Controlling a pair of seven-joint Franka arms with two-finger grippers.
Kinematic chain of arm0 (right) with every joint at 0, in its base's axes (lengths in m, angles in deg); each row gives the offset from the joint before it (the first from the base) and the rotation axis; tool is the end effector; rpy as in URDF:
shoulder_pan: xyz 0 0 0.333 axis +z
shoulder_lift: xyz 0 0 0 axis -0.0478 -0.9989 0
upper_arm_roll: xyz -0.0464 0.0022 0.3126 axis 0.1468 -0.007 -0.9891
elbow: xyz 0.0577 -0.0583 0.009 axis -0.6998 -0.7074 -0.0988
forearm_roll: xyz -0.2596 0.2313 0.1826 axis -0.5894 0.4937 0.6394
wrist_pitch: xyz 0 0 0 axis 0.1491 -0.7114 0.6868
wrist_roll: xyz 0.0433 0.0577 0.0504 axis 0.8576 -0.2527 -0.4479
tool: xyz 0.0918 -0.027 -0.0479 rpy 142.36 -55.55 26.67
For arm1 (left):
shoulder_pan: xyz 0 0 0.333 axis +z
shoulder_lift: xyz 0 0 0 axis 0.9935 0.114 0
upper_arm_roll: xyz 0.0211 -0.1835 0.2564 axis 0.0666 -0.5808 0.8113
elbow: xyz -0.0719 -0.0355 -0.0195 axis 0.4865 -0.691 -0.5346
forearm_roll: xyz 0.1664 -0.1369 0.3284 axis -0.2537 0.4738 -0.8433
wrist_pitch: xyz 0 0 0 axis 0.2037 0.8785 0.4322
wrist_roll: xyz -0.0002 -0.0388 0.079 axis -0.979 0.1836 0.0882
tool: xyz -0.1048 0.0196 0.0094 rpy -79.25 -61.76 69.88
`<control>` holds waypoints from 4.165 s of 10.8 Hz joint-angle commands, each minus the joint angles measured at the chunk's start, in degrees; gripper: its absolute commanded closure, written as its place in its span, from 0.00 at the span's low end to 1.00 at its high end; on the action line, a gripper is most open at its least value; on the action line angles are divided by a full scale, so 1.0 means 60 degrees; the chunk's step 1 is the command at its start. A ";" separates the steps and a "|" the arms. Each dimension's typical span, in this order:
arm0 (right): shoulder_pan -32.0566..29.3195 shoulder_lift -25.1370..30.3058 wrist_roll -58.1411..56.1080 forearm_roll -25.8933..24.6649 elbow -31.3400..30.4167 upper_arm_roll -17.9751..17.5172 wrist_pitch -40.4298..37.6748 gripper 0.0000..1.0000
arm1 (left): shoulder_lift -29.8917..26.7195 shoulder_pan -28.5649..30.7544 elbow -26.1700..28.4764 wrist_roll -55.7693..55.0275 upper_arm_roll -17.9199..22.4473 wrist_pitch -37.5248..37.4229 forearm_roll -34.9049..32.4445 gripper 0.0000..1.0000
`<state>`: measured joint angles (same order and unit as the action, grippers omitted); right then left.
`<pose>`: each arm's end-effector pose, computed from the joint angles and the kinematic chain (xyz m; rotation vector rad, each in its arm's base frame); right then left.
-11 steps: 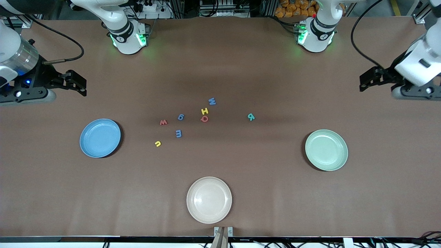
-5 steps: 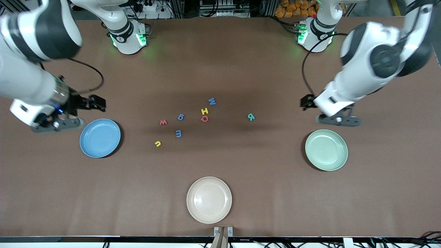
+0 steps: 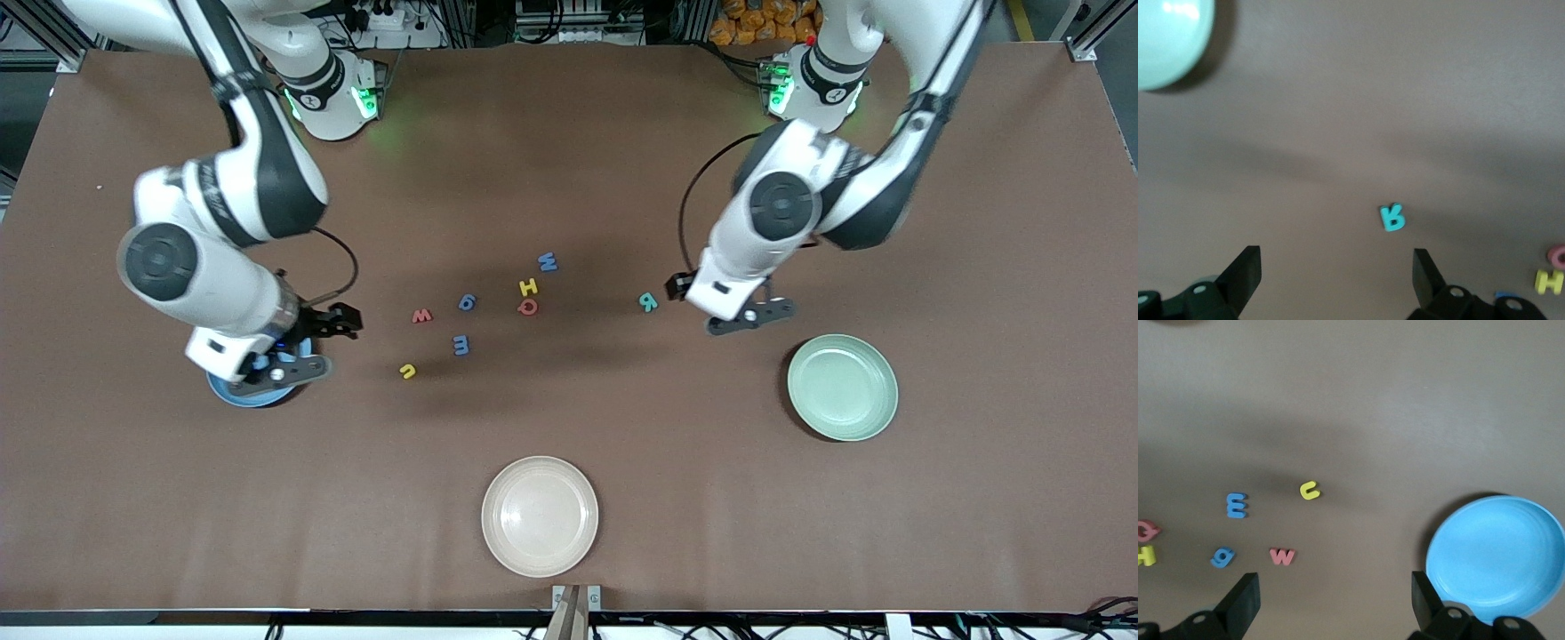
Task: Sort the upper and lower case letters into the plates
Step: 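Grasp the yellow u with the right gripper while the left gripper grasps the b, then put the teal b on the green plate with the left gripper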
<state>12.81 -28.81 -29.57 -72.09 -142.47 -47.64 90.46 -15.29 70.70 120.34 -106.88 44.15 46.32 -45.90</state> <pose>0.6197 0.1645 0.3726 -3.0997 -0.4894 0.1373 0.5137 -0.3377 0.3242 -3.0899 -0.4758 0.1971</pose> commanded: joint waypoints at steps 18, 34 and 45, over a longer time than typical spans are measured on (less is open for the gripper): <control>0.0901 -0.1836 -0.0555 -0.1286 -0.1548 0.0047 0.4404 0.00 | 0.2064 -0.0907 0.1525 -0.4644 0.0031 0.4192 -0.2793 0.33; 0.0886 -0.2729 -0.1112 -0.1418 -0.1460 0.0062 0.5092 0.00 | 0.0480 0.4289 0.1174 0.3847 0.0266 0.2786 -0.2881 1.00; 0.0754 -0.2671 -0.1655 -0.1418 -0.1474 0.0077 0.5078 1.00 | 0.0731 0.3986 0.0749 0.1646 -0.0815 0.2537 -0.2793 0.00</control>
<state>17.85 -44.51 -39.01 -79.86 -150.88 -46.76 120.49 -10.28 94.71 125.25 -92.71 41.65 63.15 -62.15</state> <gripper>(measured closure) 0.674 0.000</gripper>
